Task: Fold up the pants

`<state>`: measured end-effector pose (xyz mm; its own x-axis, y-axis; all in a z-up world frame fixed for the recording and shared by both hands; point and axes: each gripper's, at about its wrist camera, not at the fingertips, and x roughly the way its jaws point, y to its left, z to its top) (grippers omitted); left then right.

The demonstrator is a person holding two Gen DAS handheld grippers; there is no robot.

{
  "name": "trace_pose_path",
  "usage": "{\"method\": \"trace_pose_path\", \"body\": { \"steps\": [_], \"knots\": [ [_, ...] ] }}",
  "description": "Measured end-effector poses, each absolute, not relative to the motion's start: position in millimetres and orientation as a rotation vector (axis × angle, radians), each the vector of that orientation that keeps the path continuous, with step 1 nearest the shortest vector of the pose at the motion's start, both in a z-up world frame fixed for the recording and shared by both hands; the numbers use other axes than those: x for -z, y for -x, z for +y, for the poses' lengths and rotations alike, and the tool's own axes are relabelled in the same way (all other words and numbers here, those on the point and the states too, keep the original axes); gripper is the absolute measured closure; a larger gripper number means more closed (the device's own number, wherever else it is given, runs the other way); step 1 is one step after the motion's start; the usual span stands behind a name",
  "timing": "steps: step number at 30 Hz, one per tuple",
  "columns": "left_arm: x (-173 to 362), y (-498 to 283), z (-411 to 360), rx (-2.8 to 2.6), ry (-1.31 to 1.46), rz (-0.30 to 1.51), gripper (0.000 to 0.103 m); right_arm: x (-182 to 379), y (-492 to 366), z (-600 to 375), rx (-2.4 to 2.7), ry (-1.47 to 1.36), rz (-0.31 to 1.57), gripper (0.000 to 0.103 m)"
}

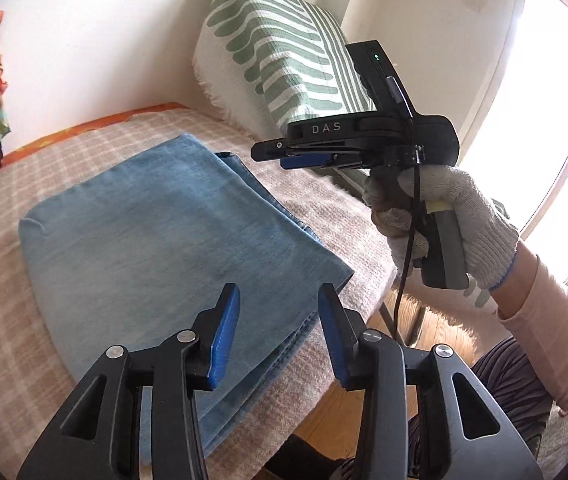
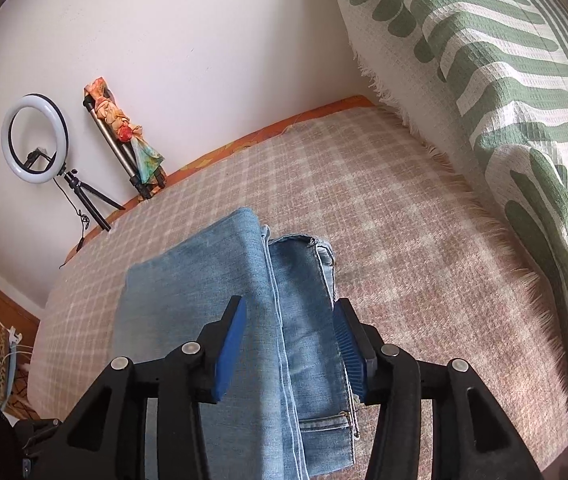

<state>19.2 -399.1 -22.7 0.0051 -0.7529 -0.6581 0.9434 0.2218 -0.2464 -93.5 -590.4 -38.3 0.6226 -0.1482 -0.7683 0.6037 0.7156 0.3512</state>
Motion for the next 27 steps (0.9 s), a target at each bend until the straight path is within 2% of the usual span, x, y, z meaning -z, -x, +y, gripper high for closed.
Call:
{"method": "trace_pose_path", "body": {
  "steps": [1, 3, 7, 15, 22, 25, 27],
  "knots": [
    [22, -25, -392, 1.330, -0.296, 0.787, 0.053, 40, 92, -589, 0.455, -0.638, 0.797, 0.028],
    [23, -42, -385, 1.273, -0.269, 0.808, 0.052, 44, 89, -583, 0.443, -0.607, 0.820, 0.019],
    [35, -85, -376, 1.161, -0.188, 0.917, 0.042, 57, 79, -572, 0.434, -0.529, 0.896, 0.017],
    [68, -131, -370, 1.031, -0.103, 1.045, 0.042, 85, 73, -581, 0.421, -0.542, 0.969, 0.016],
    [76, -136, -375, 1.018, -0.118, 1.039, 0.042, 96, 75, -589, 0.370, -0.620, 0.960, 0.014],
    [78, -140, -374, 1.004, -0.108, 1.042, 0.042, 101, 74, -591, 0.336, -0.653, 0.939, 0.008],
    [81, -144, -372, 0.985, -0.084, 1.055, 0.042, 101, 72, -589, 0.330, -0.640, 0.931, 0.008]
  ]
}}
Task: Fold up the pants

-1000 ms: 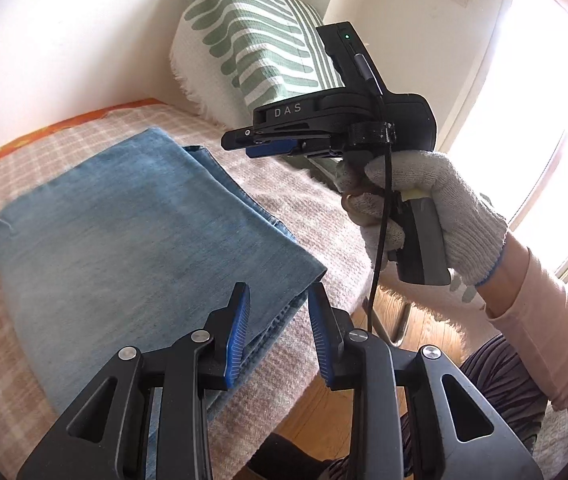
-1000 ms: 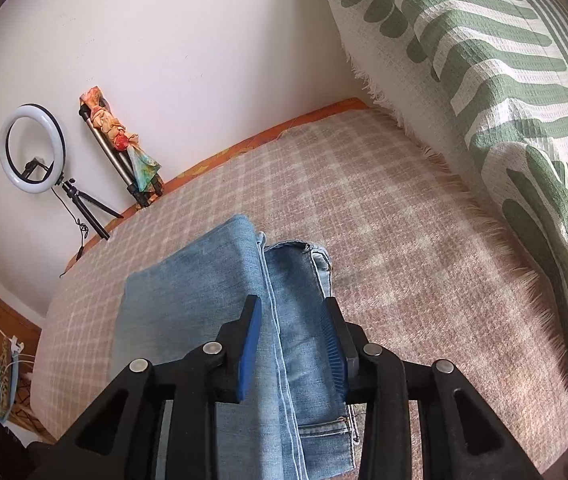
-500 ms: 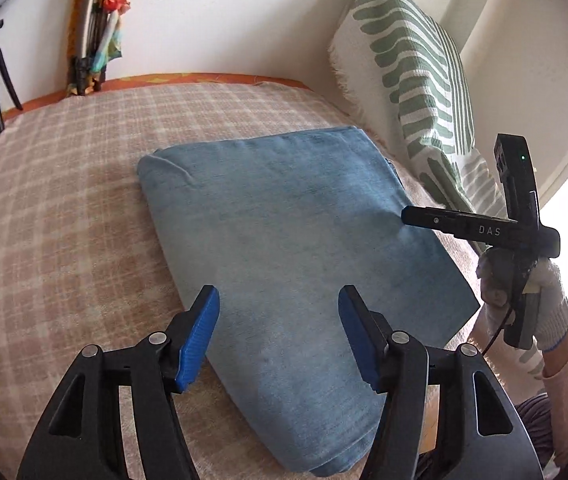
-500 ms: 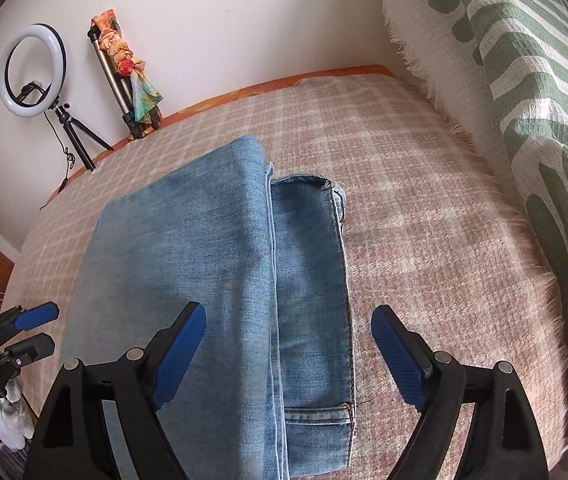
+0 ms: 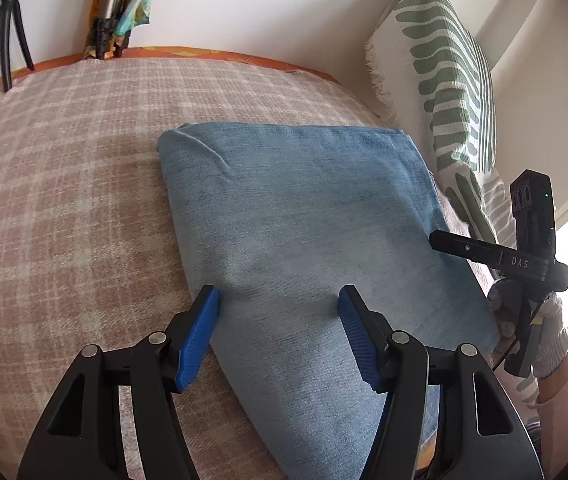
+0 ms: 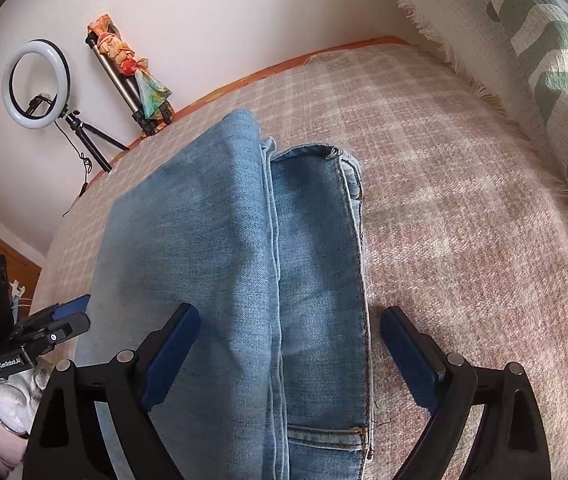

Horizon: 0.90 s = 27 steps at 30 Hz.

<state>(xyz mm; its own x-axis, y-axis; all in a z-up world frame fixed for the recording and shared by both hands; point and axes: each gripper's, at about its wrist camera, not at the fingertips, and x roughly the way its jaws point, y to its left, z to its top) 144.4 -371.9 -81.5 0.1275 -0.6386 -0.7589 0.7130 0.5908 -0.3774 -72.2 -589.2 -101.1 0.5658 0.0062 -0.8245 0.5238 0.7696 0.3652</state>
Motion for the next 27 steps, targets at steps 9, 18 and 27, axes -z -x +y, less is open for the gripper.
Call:
{"method": "trace_pose_path", "body": {
  "steps": [9, 18, 27],
  "knots": [
    [87, -147, -375, 0.953, -0.023, 1.025, 0.042, 102, 63, -585, 0.303, -0.701, 0.888, 0.048],
    [85, -152, -372, 0.950, 0.007, 1.030, 0.064, 101, 65, -585, 0.332, -0.675, 0.876, 0.060],
    [89, -155, -371, 0.907, 0.016, 1.037, 0.043, 106, 64, -584, 0.296, -0.671, 0.867, 0.048]
  ]
}}
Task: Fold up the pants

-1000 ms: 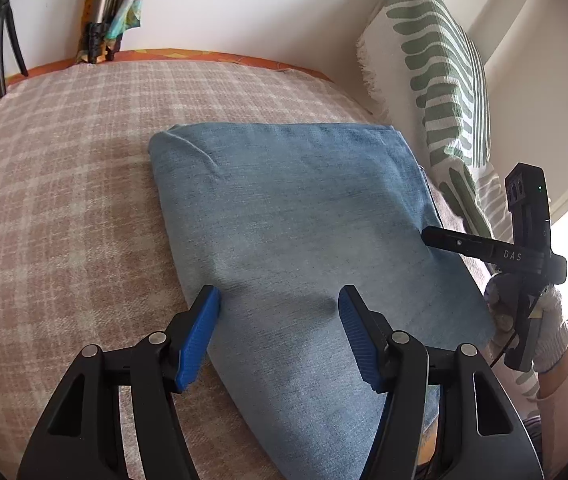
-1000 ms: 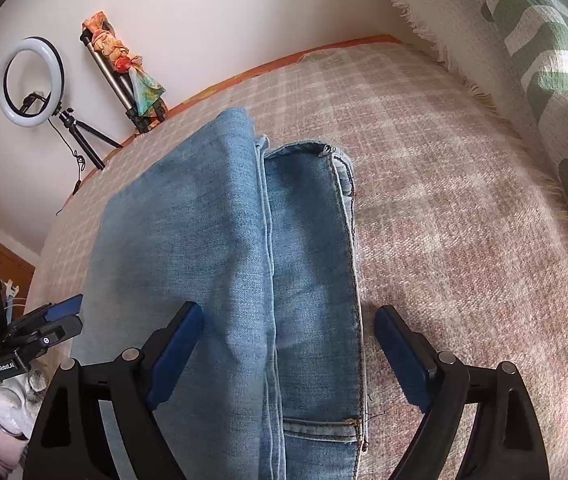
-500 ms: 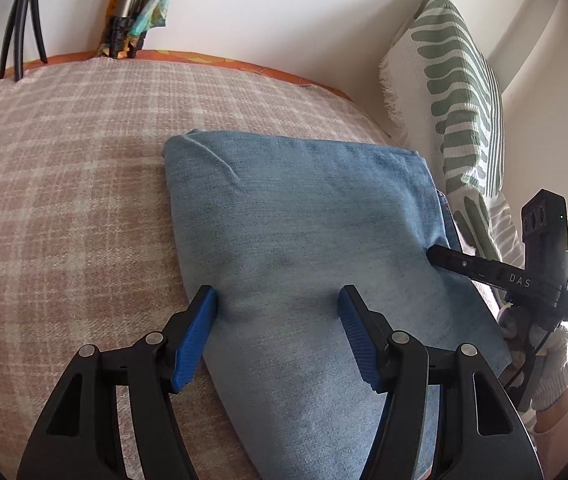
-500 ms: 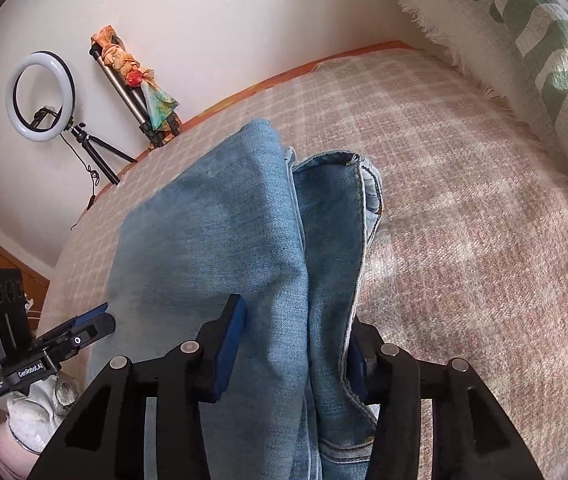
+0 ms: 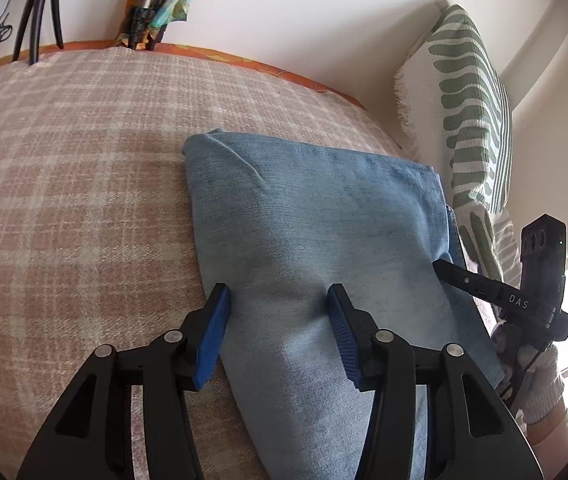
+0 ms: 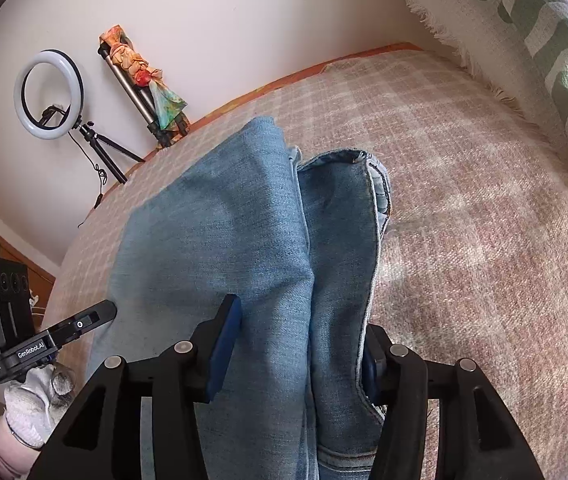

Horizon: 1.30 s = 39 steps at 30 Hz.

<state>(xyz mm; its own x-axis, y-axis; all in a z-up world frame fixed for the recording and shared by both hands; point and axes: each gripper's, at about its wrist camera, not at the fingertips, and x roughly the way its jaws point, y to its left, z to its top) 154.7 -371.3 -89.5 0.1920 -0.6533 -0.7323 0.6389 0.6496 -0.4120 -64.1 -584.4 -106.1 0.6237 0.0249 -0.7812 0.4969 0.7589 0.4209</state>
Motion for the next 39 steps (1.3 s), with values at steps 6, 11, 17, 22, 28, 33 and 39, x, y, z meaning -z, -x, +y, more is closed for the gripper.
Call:
{"method": "trace_pose_path", "body": {
  "steps": [6, 11, 17, 22, 28, 33, 39],
  "knots": [
    [92, -147, -376, 0.865, -0.072, 1.004, 0.037, 104, 60, -582, 0.316, -0.644, 0.886, 0.051],
    [92, -148, -375, 0.877, -0.072, 1.002, 0.043, 102, 57, -580, 0.333, -0.629, 0.897, 0.053],
    [87, -143, -379, 0.906, -0.067, 0.980, 0.073, 98, 53, -574, 0.373, -0.578, 0.902, 0.063],
    [80, -139, -380, 0.921, -0.083, 0.940, 0.087, 88, 48, -562, 0.432, -0.484, 0.911, 0.076],
    [67, -134, -379, 0.939, -0.091, 0.891, 0.091, 71, 47, -549, 0.465, -0.399, 0.896, 0.080],
    [57, -126, -380, 0.959, -0.116, 0.838, 0.092, 52, 48, -538, 0.464, -0.346, 0.857, 0.081],
    [45, -127, -376, 0.986, -0.077, 0.825, 0.093, 28, 45, -521, 0.458, -0.291, 0.804, 0.082]
  ]
}}
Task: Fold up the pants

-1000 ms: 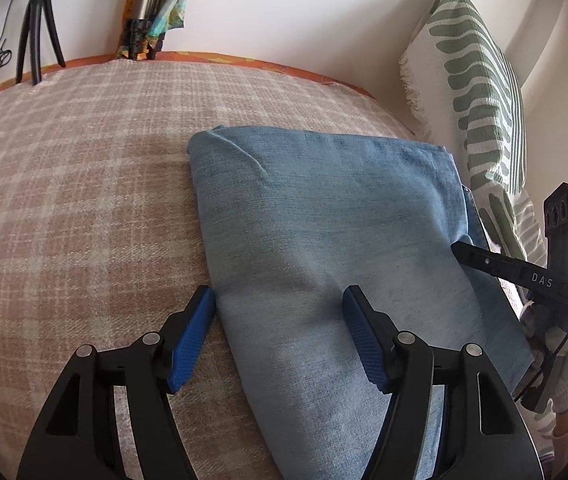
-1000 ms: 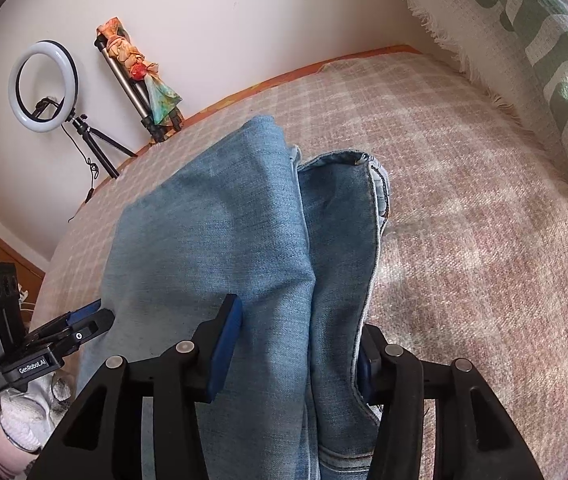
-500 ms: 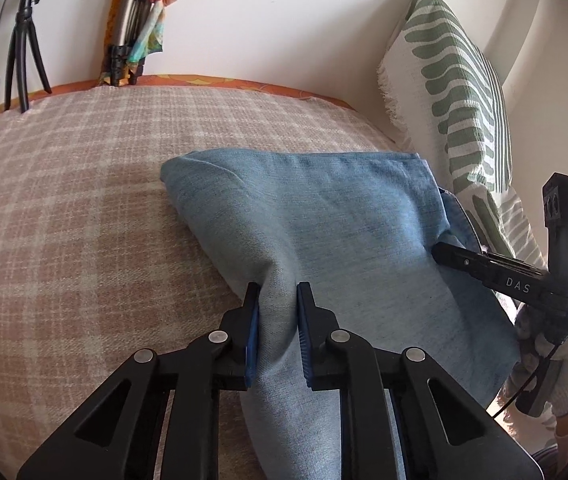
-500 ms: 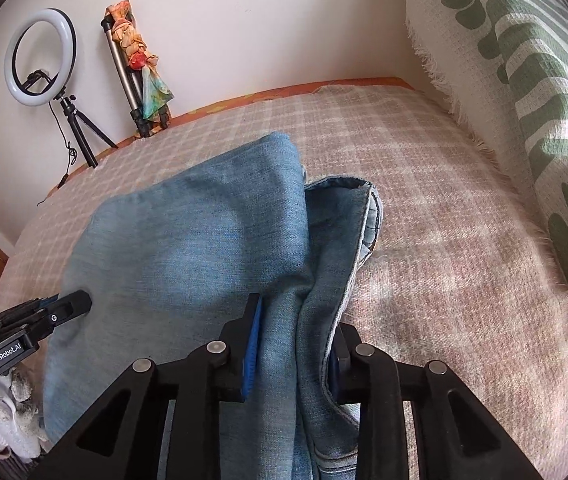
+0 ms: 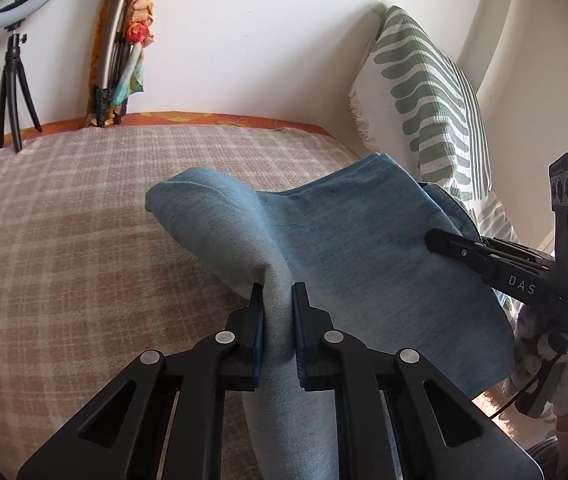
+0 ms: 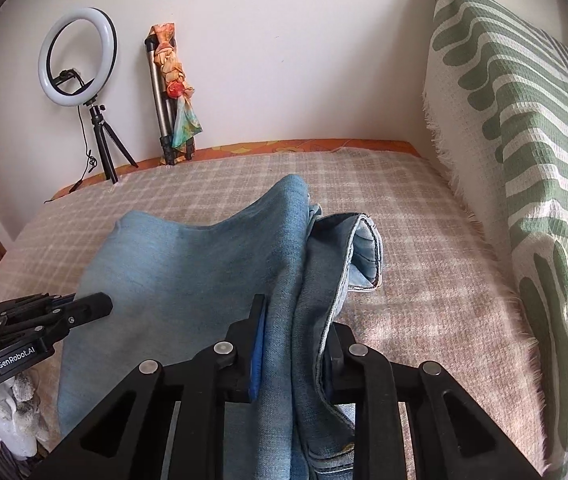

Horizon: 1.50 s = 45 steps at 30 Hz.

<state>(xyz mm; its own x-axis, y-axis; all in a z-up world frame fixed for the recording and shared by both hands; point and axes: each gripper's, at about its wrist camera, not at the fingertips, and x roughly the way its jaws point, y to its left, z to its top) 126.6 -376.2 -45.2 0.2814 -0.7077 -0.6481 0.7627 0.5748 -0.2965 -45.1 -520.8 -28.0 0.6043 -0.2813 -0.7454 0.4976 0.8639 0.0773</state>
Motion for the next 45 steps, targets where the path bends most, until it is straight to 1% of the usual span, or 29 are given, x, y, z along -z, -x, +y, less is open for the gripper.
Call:
{"method": "trace_pose_path", "body": {
  "steps": [10, 23, 38, 45],
  "knots": [
    [13, -131, -381, 1.018, -0.074, 0.727, 0.094, -14, 32, -514, 0.446, -0.258, 0.707, 0.083],
    [-19, -200, -405, 1.007, -0.085, 0.647, 0.094, -46, -34, -544, 0.434, -0.176, 0.649, 0.083],
    [-19, -296, -465, 0.969, -0.114, 0.585, 0.094, -35, -134, -619, 0.438, -0.140, 0.661, 0.084],
    [-5, -346, -493, 0.913, -0.145, 0.583, 0.094, -11, -191, -660, 0.434, -0.152, 0.674, 0.085]
  ]
}}
